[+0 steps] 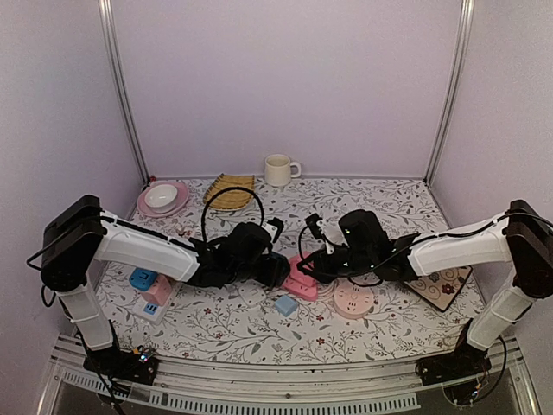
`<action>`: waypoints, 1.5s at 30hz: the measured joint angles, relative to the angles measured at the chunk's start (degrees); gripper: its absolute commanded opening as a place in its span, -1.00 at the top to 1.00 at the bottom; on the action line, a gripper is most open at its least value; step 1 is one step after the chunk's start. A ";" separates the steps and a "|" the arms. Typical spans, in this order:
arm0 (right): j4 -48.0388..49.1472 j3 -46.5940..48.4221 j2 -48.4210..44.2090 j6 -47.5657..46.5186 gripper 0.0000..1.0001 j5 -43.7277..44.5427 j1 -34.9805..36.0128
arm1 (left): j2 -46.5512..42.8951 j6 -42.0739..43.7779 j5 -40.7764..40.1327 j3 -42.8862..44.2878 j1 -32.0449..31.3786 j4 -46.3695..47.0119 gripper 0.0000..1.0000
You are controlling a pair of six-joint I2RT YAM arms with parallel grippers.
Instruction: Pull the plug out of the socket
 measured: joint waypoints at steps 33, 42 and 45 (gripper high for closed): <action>6.75 -4.26 3.82 9.31 0.82 -9.77 -32.72 | -4.00 -3.28 -6.91 -3.76 -0.02 -3.72 0.21; 6.80 -3.61 7.04 8.92 -0.06 -11.10 -35.12 | -5.18 -3.78 -7.13 -4.44 0.81 -5.03 0.21; 6.82 -3.98 6.95 8.37 -0.28 -10.62 -35.32 | -5.40 -3.87 -7.13 -4.52 0.98 -5.40 0.21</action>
